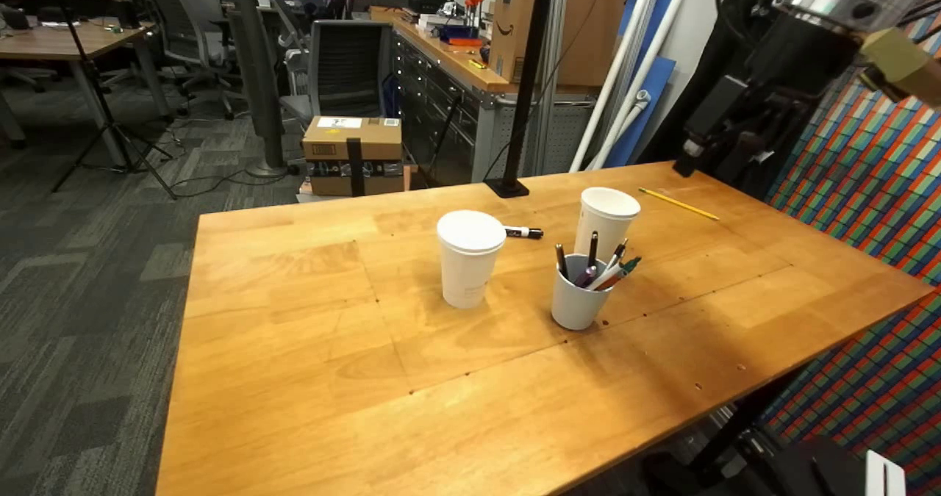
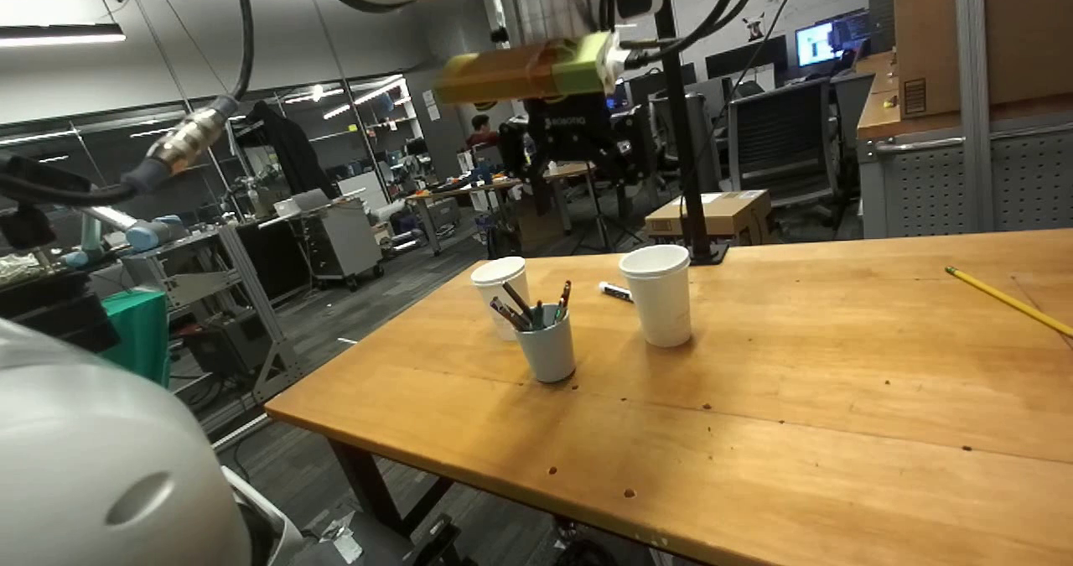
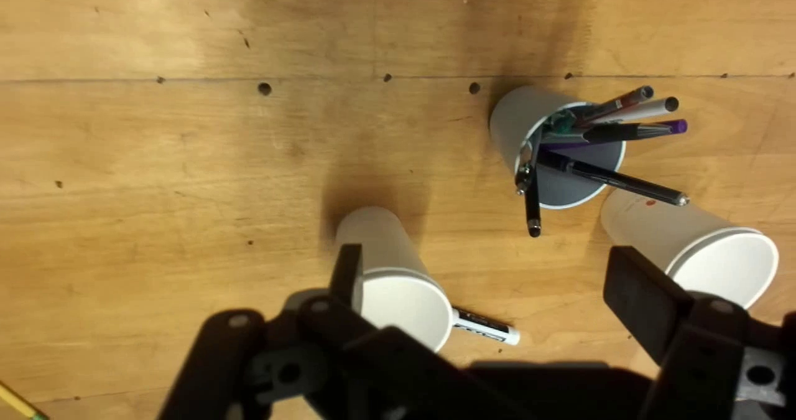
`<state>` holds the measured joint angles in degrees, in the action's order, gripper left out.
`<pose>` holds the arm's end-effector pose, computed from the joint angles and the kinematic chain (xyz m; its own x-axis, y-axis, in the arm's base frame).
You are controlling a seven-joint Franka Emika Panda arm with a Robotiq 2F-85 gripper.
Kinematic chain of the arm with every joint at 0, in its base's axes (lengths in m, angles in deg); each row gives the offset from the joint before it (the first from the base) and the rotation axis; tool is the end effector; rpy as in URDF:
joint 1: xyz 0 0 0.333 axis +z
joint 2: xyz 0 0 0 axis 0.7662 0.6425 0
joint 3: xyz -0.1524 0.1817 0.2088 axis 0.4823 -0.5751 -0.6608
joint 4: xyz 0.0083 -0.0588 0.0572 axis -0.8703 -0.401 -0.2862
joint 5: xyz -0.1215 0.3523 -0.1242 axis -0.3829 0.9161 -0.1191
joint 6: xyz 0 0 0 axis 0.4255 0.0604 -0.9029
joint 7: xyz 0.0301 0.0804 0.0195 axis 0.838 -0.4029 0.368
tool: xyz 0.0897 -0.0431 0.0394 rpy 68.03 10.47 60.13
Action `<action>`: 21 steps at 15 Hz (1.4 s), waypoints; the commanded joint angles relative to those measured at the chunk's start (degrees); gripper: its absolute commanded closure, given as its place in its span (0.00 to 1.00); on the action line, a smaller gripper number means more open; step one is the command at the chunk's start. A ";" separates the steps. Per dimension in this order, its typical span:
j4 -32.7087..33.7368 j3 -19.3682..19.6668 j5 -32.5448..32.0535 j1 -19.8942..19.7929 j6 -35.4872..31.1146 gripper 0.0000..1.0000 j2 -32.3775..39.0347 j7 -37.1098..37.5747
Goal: Pick up the white cups and put them in the other white cups. Pick up the marker pen and put it in the stacked white cups.
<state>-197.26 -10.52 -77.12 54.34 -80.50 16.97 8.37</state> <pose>0.3886 -0.0501 0.4618 0.9763 0.1236 0.1777 0.1498 -0.9785 -0.1419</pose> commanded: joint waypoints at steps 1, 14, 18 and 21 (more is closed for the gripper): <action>1.51 -1.43 4.73 2.83 -4.45 0.00 5.05 -4.94; 7.79 -4.73 13.07 8.49 -13.95 0.00 19.41 -24.33; 12.11 -4.86 12.56 5.64 -15.36 0.00 23.91 -27.55; 13.32 -4.76 11.70 2.43 -16.07 0.00 24.46 -28.26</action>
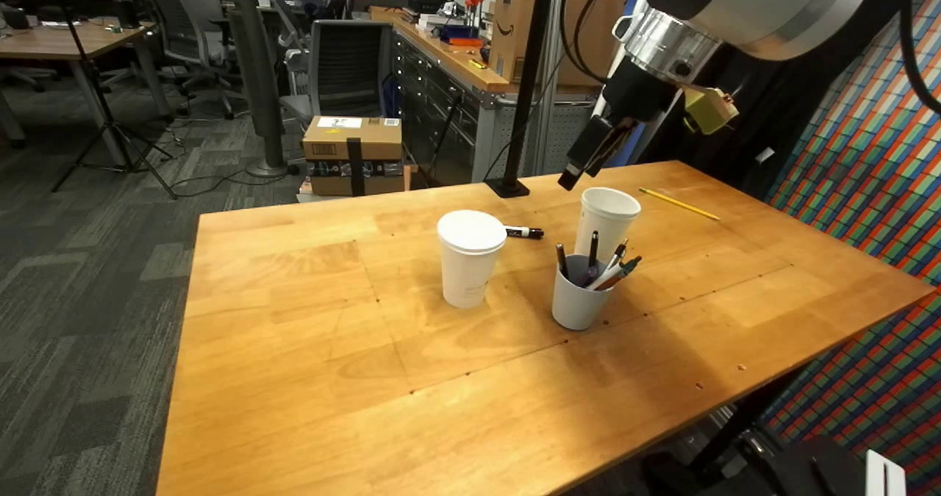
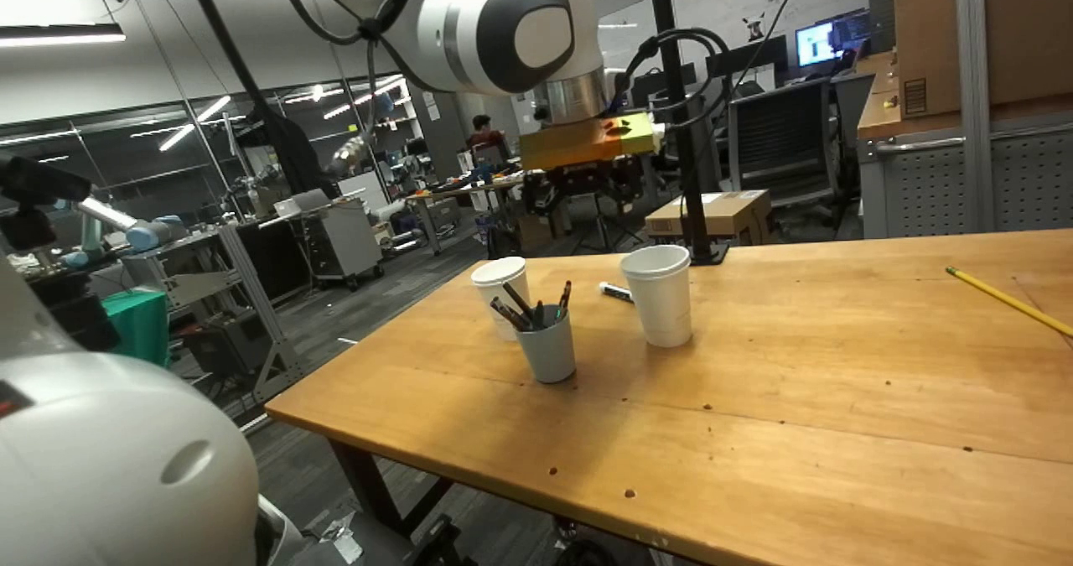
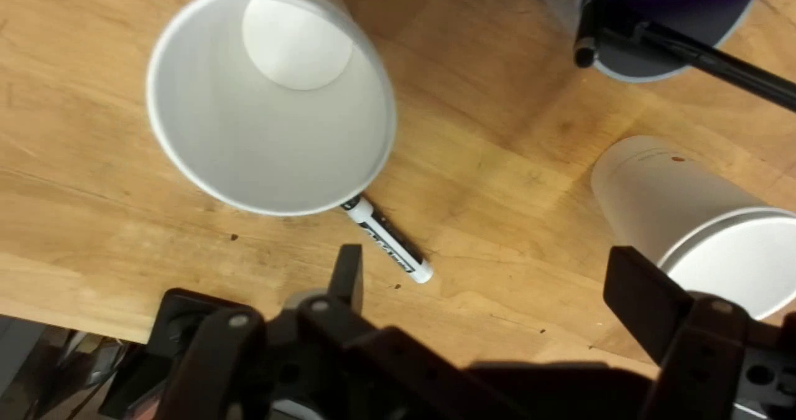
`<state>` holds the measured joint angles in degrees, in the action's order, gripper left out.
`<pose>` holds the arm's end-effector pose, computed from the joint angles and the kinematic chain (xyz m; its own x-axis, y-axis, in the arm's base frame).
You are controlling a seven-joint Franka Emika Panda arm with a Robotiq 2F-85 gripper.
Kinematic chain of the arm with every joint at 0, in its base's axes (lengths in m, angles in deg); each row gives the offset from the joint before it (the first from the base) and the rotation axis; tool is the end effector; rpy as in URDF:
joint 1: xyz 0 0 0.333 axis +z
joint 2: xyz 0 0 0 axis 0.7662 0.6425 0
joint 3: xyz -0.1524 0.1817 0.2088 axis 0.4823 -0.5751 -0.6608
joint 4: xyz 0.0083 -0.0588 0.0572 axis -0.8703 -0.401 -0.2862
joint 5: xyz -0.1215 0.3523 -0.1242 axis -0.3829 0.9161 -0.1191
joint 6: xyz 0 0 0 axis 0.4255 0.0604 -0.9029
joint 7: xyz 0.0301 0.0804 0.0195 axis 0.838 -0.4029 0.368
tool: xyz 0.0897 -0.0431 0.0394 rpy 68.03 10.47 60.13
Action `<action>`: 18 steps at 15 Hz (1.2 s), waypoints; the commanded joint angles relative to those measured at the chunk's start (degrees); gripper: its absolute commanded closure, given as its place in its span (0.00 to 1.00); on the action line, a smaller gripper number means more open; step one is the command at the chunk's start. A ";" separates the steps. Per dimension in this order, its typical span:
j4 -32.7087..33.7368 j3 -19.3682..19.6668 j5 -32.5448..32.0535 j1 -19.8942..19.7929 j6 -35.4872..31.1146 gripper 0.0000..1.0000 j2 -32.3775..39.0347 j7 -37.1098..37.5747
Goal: Pick up the white cups and put them in the other white cups. Pick up the marker pen and put it in the stacked white cups.
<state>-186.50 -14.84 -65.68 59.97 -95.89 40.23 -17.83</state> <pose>0.4979 0.0214 0.4021 0.8001 0.5261 0.2882 0.5646 -0.8228 -0.0653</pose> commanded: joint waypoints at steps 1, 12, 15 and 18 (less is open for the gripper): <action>2.67 -0.22 -0.37 -4.46 -0.60 0.00 1.10 -2.02; -2.65 -2.49 -5.12 -8.44 -2.80 0.00 -1.77 2.14; -3.98 -3.87 -6.69 -8.09 -3.69 0.00 -2.04 4.20; -4.81 -4.63 -7.48 -7.90 -3.84 0.00 -2.20 5.58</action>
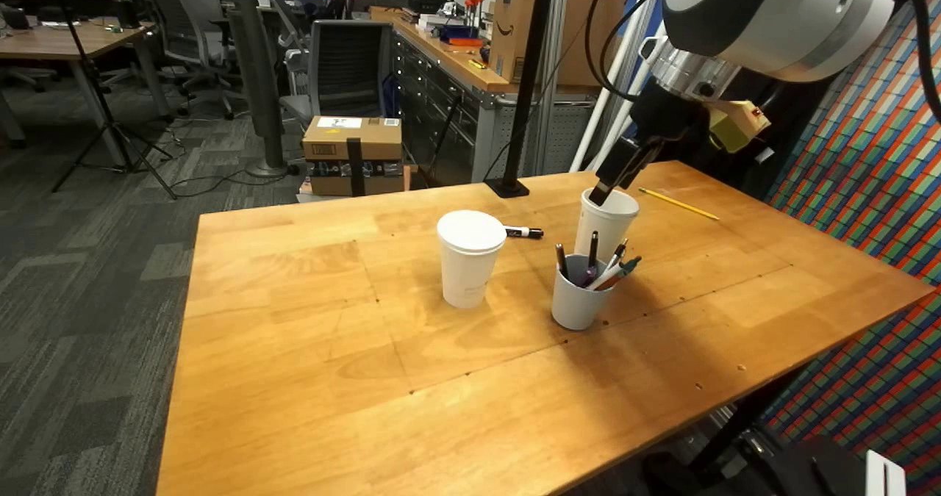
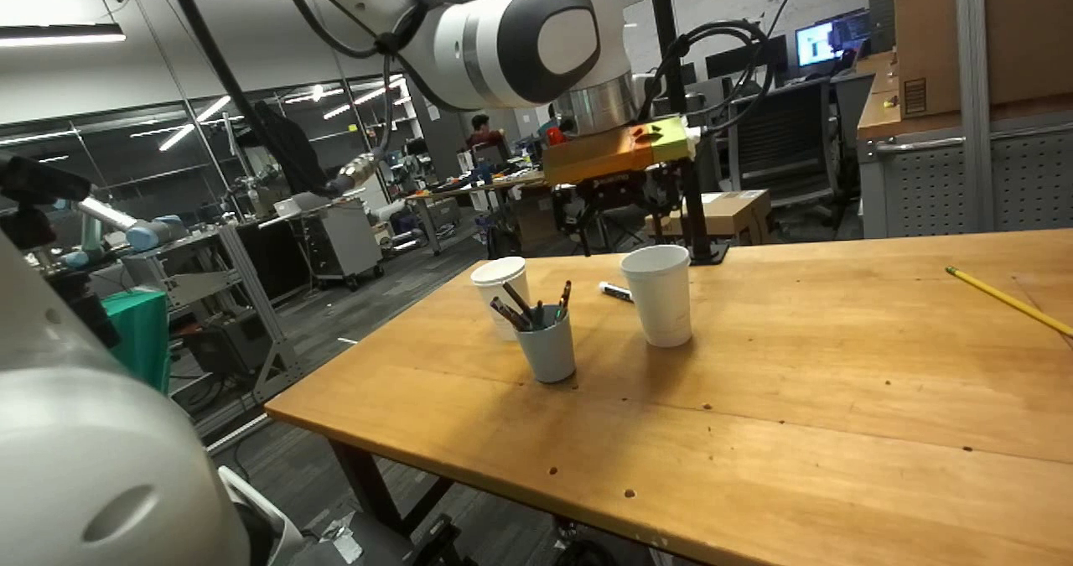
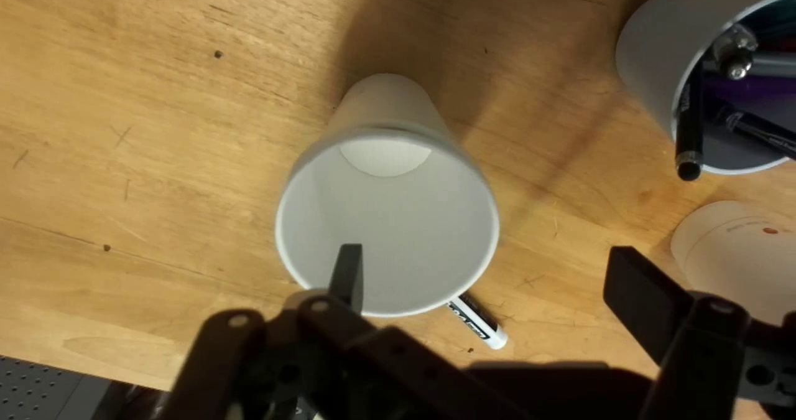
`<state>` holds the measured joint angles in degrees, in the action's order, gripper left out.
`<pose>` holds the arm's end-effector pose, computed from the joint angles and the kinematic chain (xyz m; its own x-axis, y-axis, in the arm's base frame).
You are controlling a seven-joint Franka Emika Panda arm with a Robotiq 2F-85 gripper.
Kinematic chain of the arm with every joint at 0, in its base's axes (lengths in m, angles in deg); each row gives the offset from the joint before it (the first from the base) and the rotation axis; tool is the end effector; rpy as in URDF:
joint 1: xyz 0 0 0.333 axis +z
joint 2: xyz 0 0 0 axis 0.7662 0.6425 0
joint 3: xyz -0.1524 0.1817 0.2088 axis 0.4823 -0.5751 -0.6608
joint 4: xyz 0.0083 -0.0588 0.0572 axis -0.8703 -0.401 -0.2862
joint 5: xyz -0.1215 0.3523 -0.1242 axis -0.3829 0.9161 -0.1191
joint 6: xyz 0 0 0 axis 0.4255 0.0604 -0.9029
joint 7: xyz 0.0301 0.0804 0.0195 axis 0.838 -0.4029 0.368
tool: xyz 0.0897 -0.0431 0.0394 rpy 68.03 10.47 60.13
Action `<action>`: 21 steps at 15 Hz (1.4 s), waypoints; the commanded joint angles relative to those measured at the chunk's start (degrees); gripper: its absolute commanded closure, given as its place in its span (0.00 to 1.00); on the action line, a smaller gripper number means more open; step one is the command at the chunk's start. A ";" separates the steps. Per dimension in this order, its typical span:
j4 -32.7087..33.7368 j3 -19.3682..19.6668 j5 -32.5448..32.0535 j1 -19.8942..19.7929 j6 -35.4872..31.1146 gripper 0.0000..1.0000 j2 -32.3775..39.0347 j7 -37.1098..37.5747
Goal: Pick up the white cups and put them in the other white cups. Pick up the marker pen and put it in the stacked white cups.
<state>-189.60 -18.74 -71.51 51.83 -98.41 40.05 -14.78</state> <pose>0.4872 -0.0162 0.3839 0.8396 0.4906 0.2330 0.5049 -0.8632 -0.0018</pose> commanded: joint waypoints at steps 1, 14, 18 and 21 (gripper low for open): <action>-1.86 -0.83 -1.62 0.30 -1.17 0.00 -2.04 2.85; -2.68 -0.36 3.97 1.35 -1.93 0.00 1.00 -0.27; -2.20 -0.59 5.62 1.56 -3.25 0.00 3.03 -1.33; -2.04 -0.81 6.63 1.48 -4.25 0.00 4.32 -2.36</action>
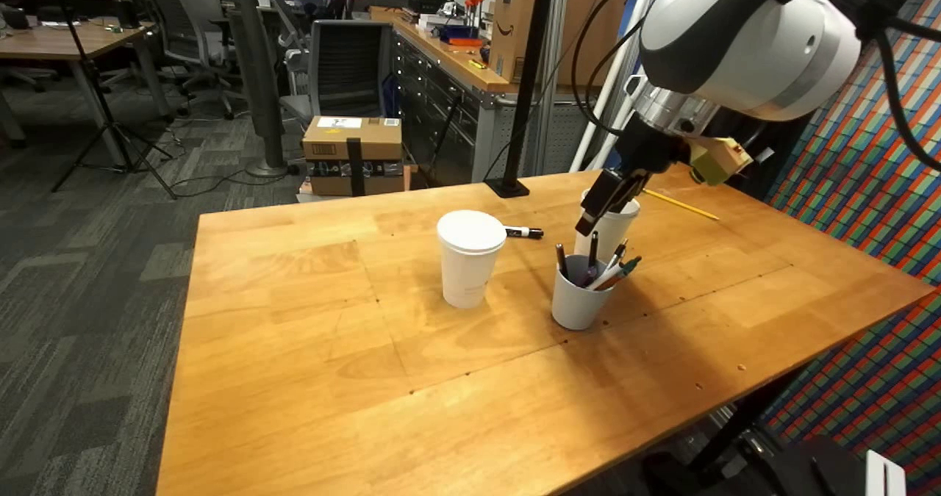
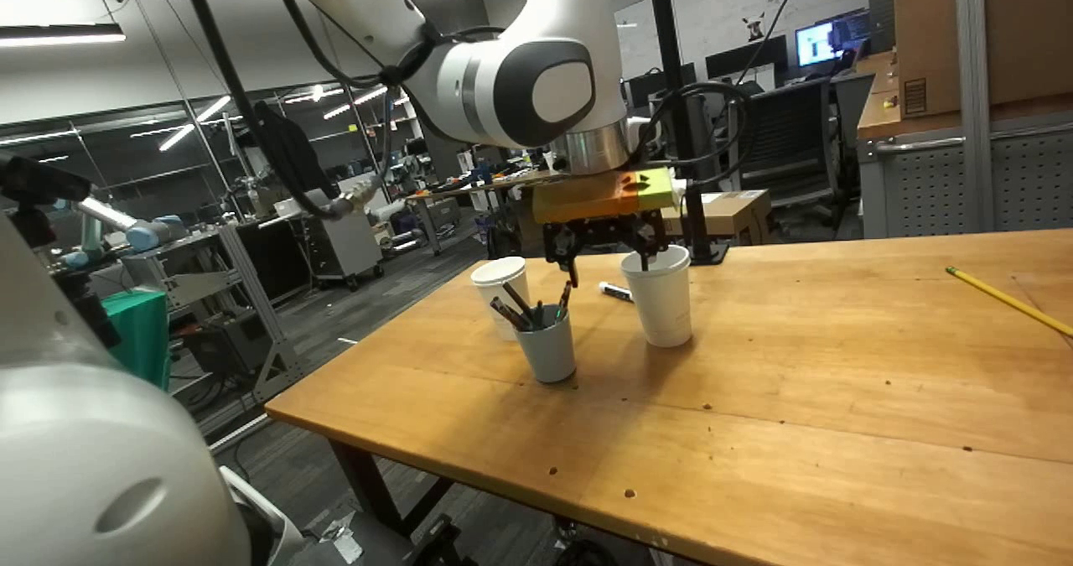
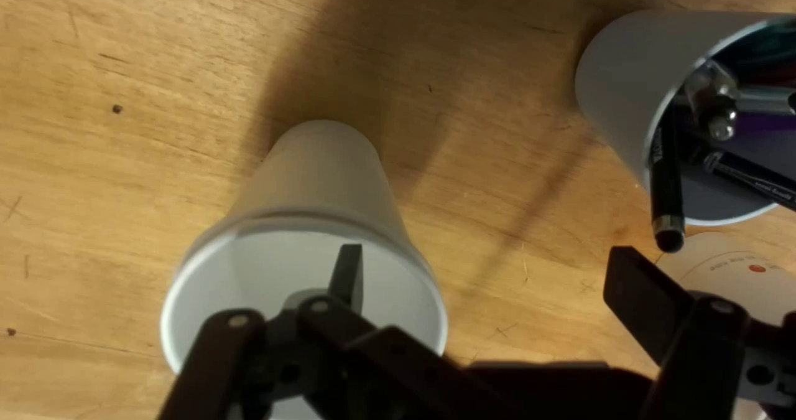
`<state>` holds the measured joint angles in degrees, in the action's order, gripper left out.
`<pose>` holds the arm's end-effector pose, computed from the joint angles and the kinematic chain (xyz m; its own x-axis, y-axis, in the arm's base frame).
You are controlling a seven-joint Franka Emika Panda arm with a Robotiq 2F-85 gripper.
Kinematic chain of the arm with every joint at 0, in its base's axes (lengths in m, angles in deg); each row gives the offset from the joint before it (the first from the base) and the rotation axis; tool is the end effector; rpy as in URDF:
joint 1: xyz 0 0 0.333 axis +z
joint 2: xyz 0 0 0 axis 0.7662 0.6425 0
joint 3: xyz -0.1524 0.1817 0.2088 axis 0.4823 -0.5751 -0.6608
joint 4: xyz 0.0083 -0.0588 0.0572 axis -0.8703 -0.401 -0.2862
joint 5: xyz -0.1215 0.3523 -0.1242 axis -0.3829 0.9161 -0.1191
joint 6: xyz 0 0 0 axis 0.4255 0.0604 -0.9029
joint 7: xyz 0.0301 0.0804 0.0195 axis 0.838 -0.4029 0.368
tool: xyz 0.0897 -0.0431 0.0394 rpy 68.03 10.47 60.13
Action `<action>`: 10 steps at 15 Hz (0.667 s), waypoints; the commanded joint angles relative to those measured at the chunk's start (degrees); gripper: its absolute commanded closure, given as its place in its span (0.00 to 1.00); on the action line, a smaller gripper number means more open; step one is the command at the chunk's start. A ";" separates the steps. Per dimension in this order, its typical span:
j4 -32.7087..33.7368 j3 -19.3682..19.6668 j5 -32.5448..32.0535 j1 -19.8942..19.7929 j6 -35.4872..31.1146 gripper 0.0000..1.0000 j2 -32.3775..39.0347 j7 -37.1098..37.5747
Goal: Pick up the white cups and put them in the other white cups. Pick up the marker pen and put it in the stacked white cups.
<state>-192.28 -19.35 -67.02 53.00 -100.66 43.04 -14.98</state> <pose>0.4788 -0.0024 0.3421 0.8648 0.4585 0.2046 0.4805 -0.8740 -0.0722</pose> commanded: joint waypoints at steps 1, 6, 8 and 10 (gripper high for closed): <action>0.61 -0.27 2.34 0.24 -2.22 0.00 1.66 -2.66; 0.29 -0.59 2.62 -0.15 -3.69 0.34 2.43 -3.93; 0.16 -0.62 2.61 -0.25 -3.72 0.49 2.38 -4.10; -0.03 -0.59 2.57 -0.31 -3.42 0.65 2.09 -4.23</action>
<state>-192.25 -19.41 -66.07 53.01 -102.93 45.38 -17.47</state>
